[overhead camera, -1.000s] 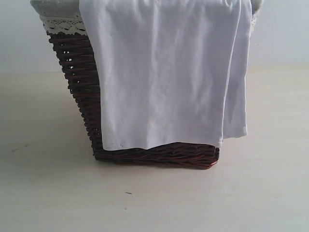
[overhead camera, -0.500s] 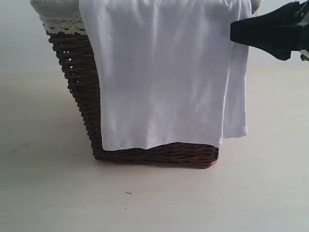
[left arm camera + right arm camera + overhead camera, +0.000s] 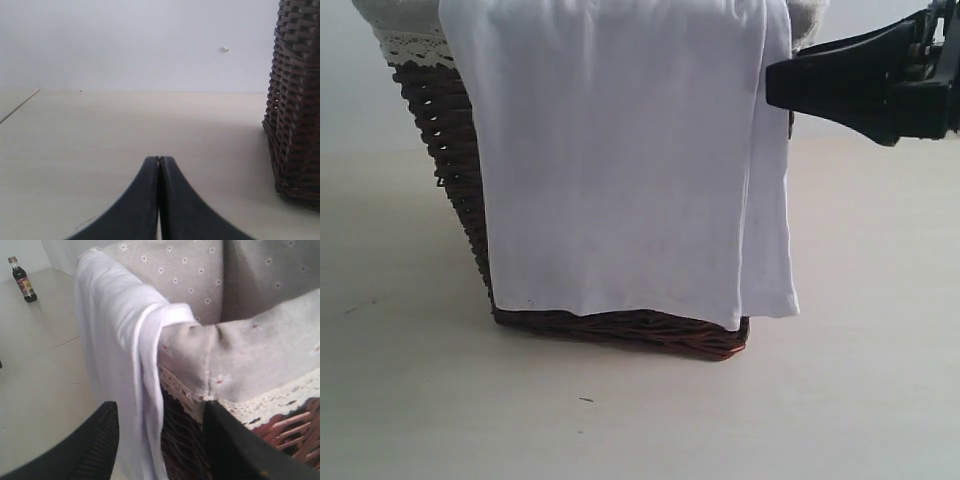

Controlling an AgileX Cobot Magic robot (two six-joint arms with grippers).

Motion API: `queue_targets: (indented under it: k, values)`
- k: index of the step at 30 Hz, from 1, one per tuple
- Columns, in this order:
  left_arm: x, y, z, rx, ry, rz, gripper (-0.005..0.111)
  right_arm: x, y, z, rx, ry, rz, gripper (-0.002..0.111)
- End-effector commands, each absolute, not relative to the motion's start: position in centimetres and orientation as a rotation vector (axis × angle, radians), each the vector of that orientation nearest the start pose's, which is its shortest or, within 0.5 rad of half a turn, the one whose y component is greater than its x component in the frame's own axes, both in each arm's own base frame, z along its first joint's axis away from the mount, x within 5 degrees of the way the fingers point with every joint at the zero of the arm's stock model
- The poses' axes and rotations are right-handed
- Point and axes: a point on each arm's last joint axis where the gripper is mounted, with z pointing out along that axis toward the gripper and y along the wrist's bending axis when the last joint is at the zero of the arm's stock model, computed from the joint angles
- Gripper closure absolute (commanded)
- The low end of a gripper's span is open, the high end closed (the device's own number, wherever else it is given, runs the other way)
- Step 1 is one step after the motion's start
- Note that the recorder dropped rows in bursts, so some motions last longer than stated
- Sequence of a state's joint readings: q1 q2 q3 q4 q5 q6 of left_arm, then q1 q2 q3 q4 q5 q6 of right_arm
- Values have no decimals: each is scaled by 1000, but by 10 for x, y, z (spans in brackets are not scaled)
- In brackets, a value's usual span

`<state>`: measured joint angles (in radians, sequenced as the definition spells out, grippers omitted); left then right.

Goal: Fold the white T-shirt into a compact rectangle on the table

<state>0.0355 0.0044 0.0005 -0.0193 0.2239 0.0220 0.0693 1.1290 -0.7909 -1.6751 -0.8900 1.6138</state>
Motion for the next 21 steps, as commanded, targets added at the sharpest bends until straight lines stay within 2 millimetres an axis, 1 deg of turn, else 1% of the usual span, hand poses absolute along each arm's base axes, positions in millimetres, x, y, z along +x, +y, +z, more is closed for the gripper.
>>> queue_targets:
  k: [1, 4, 6, 9, 12, 16, 17, 18, 21]
  values:
    - [56, 2, 194, -31, 1695, 20, 107, 219, 78, 333, -665, 1757, 696, 61]
    - [56, 2, 194, -31, 1695, 20, 107, 230, 66, 332, -494, 1806, 568, 63]
    - [56, 2, 194, -31, 1695, 20, 107, 234, 60, 332, -436, 1814, 500, 66]
    - [56, 2, 194, -31, 1695, 20, 107, 237, 57, 332, -401, 1817, 459, 67]
    - [56, 2, 194, -31, 1695, 20, 107, 234, 61, 337, -444, 1797, 514, 67]
    - [56, 2, 194, -31, 1695, 20, 107, 216, 75, 343, -655, 1761, 655, 67]
    - [56, 2, 194, -31, 1695, 20, 107, 209, 77, 345, -661, 1758, 706, 67]
    - [56, 2, 194, -31, 1695, 20, 107, 204, 79, 343, -663, 1765, 744, 67]
    - [56, 2, 194, -31, 1695, 20, 107, 189, 78, 338, -691, 1753, 738, 67]
